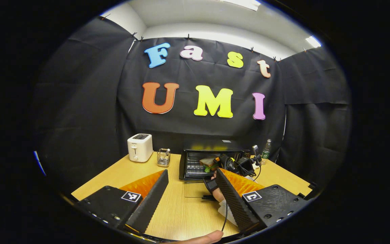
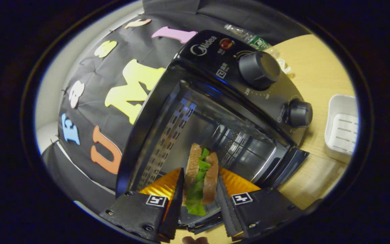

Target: Open the electric oven with the left hand, put the food in, and close the electric oven.

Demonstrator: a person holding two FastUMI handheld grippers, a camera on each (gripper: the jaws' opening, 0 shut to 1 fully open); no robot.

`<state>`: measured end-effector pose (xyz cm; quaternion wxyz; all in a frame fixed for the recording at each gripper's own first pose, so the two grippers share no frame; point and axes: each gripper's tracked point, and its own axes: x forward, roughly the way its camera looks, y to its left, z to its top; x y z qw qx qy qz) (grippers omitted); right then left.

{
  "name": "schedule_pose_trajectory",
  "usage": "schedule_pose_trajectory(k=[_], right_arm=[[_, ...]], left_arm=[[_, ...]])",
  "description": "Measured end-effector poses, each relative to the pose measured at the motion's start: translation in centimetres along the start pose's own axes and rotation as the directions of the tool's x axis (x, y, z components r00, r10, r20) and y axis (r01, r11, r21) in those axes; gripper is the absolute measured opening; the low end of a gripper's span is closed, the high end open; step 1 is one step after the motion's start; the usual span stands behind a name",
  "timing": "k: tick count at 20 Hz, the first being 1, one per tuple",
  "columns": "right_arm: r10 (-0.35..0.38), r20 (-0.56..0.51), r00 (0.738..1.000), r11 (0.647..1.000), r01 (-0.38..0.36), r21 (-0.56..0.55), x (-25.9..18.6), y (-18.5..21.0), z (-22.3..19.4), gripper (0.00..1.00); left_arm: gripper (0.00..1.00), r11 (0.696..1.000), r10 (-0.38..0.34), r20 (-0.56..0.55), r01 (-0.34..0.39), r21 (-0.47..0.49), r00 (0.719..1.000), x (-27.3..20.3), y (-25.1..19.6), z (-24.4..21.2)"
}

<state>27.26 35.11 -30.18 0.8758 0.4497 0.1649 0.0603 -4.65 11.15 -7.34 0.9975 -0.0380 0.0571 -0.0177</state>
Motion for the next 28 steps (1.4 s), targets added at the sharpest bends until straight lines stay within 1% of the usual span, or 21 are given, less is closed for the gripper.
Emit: schedule_pose_trajectory(k=[1,2,4,5,8,9,10,12,13,14,15,17,18,19,20,21,22,24,25,26,28], right_arm=[[0.001,-0.016,1.000,1.000,-0.002,-0.031,-0.1,0.1,-0.3,0.59],[0.016,-0.012,1.000,0.998,-0.017,-0.064,-0.2,0.9,-0.3,0.67],[-0.009,-0.009,1.000,0.979,0.007,-0.204,0.0,1.5,-0.1,0.94],[-0.012,-0.006,1.000,0.963,0.010,-0.271,-0.2,1.8,-0.4,0.94],[-0.048,-0.010,0.999,0.889,0.038,-0.457,0.2,1.1,-0.9,0.95],[-0.058,-0.022,0.998,0.867,0.040,-0.497,0.2,0.7,-1.1,1.00],[-0.060,-0.031,0.998,0.855,0.036,-0.517,0.2,0.7,-1.1,0.95],[-0.069,-0.046,0.997,0.817,0.030,-0.575,0.6,1.1,-1.1,0.95],[-0.073,-0.053,0.996,0.787,0.025,-0.617,0.7,1.3,-1.4,0.95],[-0.087,-0.064,0.994,0.748,0.023,-0.663,0.7,1.3,-1.7,0.95],[-0.098,-0.072,0.993,0.715,0.020,-0.699,0.7,1.0,-1.9,0.95],[-0.114,-0.096,0.989,0.670,0.005,-0.743,0.8,1.0,-2.3,0.96],[-0.128,-0.109,0.986,0.643,-0.001,-0.766,0.7,0.8,-2.5,0.96],[-0.138,-0.115,0.984,0.623,-0.004,-0.782,0.7,0.6,-2.6,0.97],[-0.158,-0.123,0.980,0.593,-0.005,-0.805,0.6,0.3,-2.6,0.97],[-0.185,-0.139,0.973,0.568,-0.009,-0.823,0.5,-0.1,-3.0,0.99],[-0.208,-0.156,0.965,0.558,-0.014,-0.830,0.3,-0.5,-3.3,1.00],[-0.252,-0.203,0.946,0.553,-0.031,-0.832,-0.1,-1.4,-3.8,1.00],[-0.264,-0.215,0.940,0.539,-0.040,-0.841,-0.2,-1.7,-3.8,1.00],[-0.288,-0.220,0.932,0.521,-0.040,-0.853,-0.5,-2.1,-3.5,1.00],[-0.304,-0.263,0.916,0.522,-0.071,-0.850,-1.5,-2.3,-3.9,1.00]], left_arm=[[0.93,1.000,-0.002,0.006,0.002,-0.001,1.000,-0.1,0.0,0.2],[0.93,1.000,-0.004,0.015,0.004,0.000,1.000,-0.1,-0.1,0.3],[0.92,1.000,-0.007,0.018,0.007,0.002,1.000,-0.1,-0.3,0.3],[0.84,1.000,-0.013,0.018,0.013,0.004,1.000,0.0,-0.5,0.2],[0.84,1.000,-0.016,0.013,0.016,0.015,1.000,-0.2,-0.6,-0.1],[0.84,1.000,-0.013,0.013,0.013,0.017,1.000,-0.1,-0.5,-0.2],[0.92,1.000,-0.010,0.012,0.010,0.017,1.000,-0.1,-0.4,-0.3],[0.92,1.000,-0.008,0.007,0.008,0.012,1.000,-0.2,-0.4,-0.4],[0.84,1.000,-0.006,0.004,0.006,0.010,1.000,-0.2,-0.2,-0.5],[0.92,1.000,-0.003,0.003,0.003,0.007,1.000,-0.3,-0.1,-0.6],[0.92,1.000,-0.001,0.003,0.001,0.005,1.000,-0.3,0.0,-0.7],[0.92,1.000,0.004,-0.003,-0.004,0.000,1.000,-0.2,0.1,-0.9],[0.84,1.000,0.008,-0.004,-0.008,-0.001,1.000,-0.3,0.3,-1.0],[0.84,1.000,0.012,-0.009,-0.012,0.001,1.000,-0.2,0.3,-1.2],[0.92,1.000,0.017,-0.012,-0.017,0.002,1.000,-0.2,0.4,-1.4],[0.84,1.000,0.019,-0.017,-0.019,0.003,1.000,-0.1,0.5,-1.6],[0.84,1.000,0.020,-0.023,-0.020,0.002,1.000,-0.1,0.5,-1.8],[0.84,1.000,0.024,-0.030,-0.024,-0.001,0.999,0.1,0.6,-2.0],[0.92,1.000,0.023,-0.032,-0.023,0.000,0.999,0.1,0.5,-2.1],[0.92,1.000,0.024,-0.032,-0.024,0.002,0.999,0.1,0.4,-2.1],[0.92,1.000,0.027,-0.033,-0.026,0.012,0.999,-0.1,0.0,-2.5]])
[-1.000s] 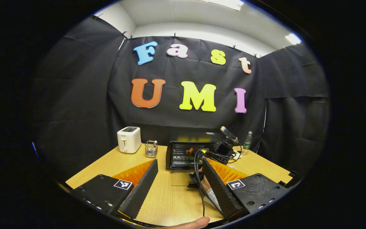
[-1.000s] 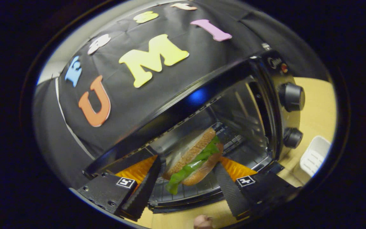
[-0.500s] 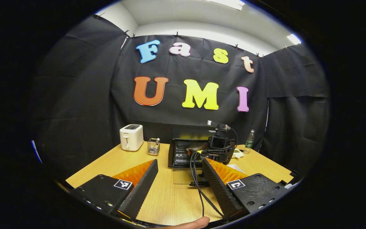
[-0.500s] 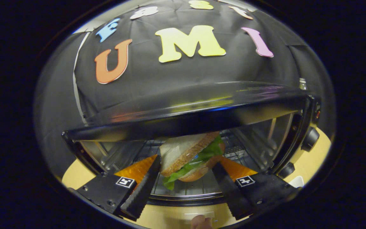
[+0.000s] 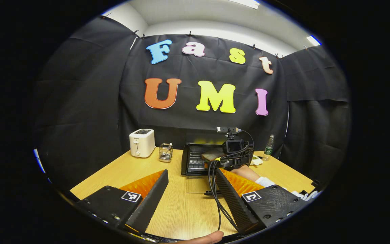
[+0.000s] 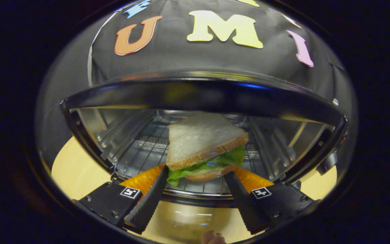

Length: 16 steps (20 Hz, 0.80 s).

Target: Open the electric oven with the left hand, put the food in, and close the electric oven.

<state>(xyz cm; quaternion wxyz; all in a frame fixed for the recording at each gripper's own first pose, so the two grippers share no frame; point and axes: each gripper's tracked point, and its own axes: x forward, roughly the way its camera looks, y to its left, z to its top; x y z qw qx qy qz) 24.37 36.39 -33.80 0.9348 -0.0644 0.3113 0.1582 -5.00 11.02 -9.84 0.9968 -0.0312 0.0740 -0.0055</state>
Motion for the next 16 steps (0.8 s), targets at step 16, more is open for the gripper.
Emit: schedule_pose_trajectory(k=[16], right_arm=[[0.181,-0.152,0.972,0.983,-0.185,-0.012,-6.7,0.7,-2.2,1.00]], left_arm=[[0.92,1.000,0.001,-0.063,0.000,0.025,0.998,1.4,-1.0,-2.9]])
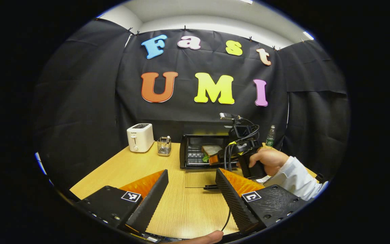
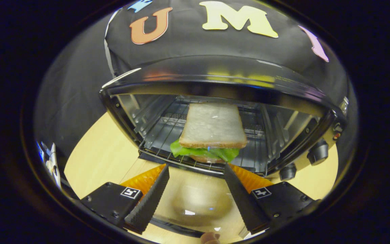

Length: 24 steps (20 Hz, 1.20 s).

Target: Open the electric oven with the left hand, put the food in, and close the electric oven.

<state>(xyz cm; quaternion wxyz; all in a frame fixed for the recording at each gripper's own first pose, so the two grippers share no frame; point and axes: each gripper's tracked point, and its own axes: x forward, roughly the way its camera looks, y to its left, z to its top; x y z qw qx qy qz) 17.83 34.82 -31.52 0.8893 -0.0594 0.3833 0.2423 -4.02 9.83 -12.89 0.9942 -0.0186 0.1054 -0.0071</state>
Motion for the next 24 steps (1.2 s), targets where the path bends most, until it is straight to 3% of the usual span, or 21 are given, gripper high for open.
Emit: schedule_pose_trajectory(k=[5,8,13,24], right_arm=[[0.031,0.148,0.989,1.000,-0.031,0.001,-6.3,-0.4,1.2,0.98],[0.027,0.258,0.966,1.000,-0.025,-0.013,-11.2,-1.1,2.5,1.00],[0.016,0.462,0.887,0.999,-0.034,0.030,-20.4,-3.3,4.8,0.97],[-0.168,0.698,0.696,0.986,0.126,0.111,-36.9,-13.2,7.2,0.96]], left_arm=[[0.92,1.000,-0.008,-0.052,0.006,-0.027,0.999,1.7,-0.8,-1.6],[0.93,1.000,-0.018,-0.093,0.016,-0.022,0.995,3.3,-1.6,-2.8],[0.93,1.000,-0.016,-0.162,0.018,0.011,0.987,6.4,-3.2,-5.1],[0.93,0.995,-0.102,-0.344,0.101,-0.022,0.933,11.7,-9.4,-12.1]])
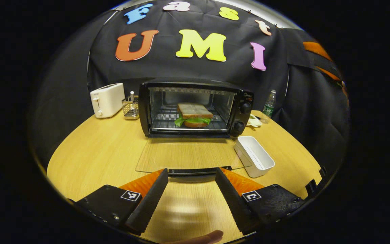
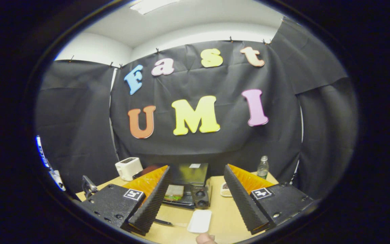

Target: Open the electric oven with the left hand, put the food in, and close the electric oven.

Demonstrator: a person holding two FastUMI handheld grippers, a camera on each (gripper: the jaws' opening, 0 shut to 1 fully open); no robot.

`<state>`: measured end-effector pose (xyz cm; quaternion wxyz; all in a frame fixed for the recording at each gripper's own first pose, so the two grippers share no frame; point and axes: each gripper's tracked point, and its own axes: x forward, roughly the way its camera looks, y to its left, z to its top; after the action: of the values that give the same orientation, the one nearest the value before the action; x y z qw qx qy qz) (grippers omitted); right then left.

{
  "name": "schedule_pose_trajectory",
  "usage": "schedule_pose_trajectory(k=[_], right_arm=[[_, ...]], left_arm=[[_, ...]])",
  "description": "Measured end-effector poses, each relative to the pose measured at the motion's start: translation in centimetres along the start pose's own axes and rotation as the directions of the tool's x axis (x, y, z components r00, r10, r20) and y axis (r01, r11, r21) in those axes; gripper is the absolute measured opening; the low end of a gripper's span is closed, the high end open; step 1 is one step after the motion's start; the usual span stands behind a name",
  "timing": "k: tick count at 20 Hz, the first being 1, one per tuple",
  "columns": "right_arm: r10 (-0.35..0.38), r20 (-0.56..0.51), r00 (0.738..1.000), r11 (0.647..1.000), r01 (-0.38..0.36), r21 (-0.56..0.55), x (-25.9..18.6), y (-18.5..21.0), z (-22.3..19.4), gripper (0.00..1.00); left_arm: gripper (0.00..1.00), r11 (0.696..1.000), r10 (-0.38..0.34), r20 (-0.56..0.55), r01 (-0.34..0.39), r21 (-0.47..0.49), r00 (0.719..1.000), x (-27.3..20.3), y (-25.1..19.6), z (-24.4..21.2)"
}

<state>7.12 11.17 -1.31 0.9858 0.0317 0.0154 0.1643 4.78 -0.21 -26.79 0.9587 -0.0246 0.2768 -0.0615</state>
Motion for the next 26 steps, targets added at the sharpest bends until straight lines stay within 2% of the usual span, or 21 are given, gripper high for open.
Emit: schedule_pose_trajectory(k=[7,9,12,19,26], right_arm=[[-0.073,0.090,0.993,0.996,0.077,-0.038,-4.4,-4.7,4.3,0.96],[-0.120,0.117,0.986,0.990,0.127,-0.054,-5.0,-6.4,5.0,0.96],[-0.149,0.138,0.979,0.986,0.158,-0.052,-6.1,-7.5,5.8,0.96],[-0.184,0.171,0.968,0.979,0.195,-0.050,-8.0,-10.2,6.1,0.96],[-0.184,0.149,0.972,0.982,0.189,-0.021,-8.3,-11.6,4.9,0.96]], left_arm=[[0.93,0.999,-0.029,-0.084,0.031,0.027,0.996,2.8,-3.1,-2.5],[0.93,0.999,-0.005,-0.116,0.010,0.039,0.993,3.4,-3.1,-3.1],[0.93,0.999,0.023,-0.145,-0.017,0.043,0.989,4.3,-3.0,-3.9],[0.92,0.997,0.079,-0.163,-0.074,0.034,0.983,5.1,-2.6,-3.5],[0.92,0.994,0.103,-0.149,-0.097,0.041,0.983,4.7,-2.8,-2.7]])
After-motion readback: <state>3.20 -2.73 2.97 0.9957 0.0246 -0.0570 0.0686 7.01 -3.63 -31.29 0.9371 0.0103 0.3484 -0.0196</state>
